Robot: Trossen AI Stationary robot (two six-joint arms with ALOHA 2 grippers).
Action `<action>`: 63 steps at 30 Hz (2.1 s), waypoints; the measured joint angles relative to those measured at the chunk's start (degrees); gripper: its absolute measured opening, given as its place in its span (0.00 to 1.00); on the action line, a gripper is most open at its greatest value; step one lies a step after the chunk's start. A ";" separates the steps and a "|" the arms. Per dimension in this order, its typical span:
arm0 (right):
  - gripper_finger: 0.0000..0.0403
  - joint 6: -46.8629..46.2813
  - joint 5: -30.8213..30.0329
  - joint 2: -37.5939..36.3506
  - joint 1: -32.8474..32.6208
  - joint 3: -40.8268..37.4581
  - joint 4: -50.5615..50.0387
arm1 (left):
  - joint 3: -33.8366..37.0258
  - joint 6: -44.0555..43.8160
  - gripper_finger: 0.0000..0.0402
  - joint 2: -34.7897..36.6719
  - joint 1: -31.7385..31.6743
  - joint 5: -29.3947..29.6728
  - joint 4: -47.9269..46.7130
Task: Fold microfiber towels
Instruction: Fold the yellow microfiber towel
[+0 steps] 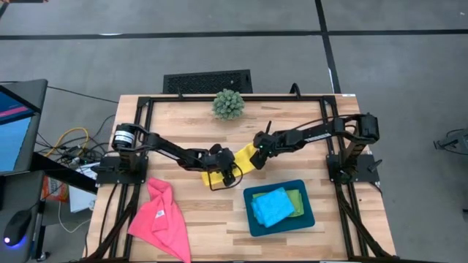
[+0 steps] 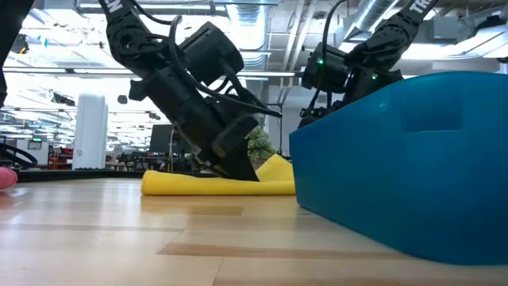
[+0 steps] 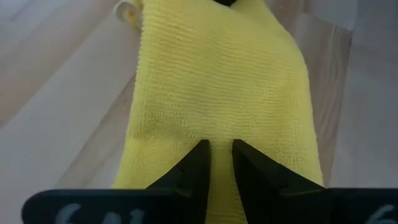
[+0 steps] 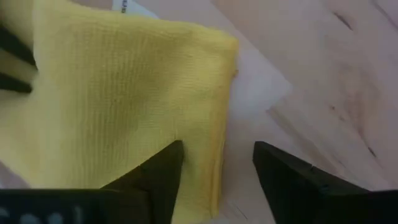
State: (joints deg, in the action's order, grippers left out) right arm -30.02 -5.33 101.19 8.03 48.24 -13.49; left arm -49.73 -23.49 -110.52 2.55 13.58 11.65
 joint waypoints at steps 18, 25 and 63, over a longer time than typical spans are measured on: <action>0.09 3.03 4.48 -8.95 -0.07 -0.50 0.71 | 0.16 0.95 0.16 -0.12 -2.07 0.24 1.30; 0.04 3.04 7.65 -9.90 -0.66 -0.43 6.14 | 0.34 2.72 0.16 -0.37 -4.38 -0.29 6.54; 0.06 2.30 8.53 -14.00 1.54 -0.32 13.80 | 0.24 -2.65 0.16 5.33 -6.51 2.03 1.39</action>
State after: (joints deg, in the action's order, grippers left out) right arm -27.72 3.20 87.20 9.57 47.92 0.31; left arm -49.49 -26.14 -105.19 -3.96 15.61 13.03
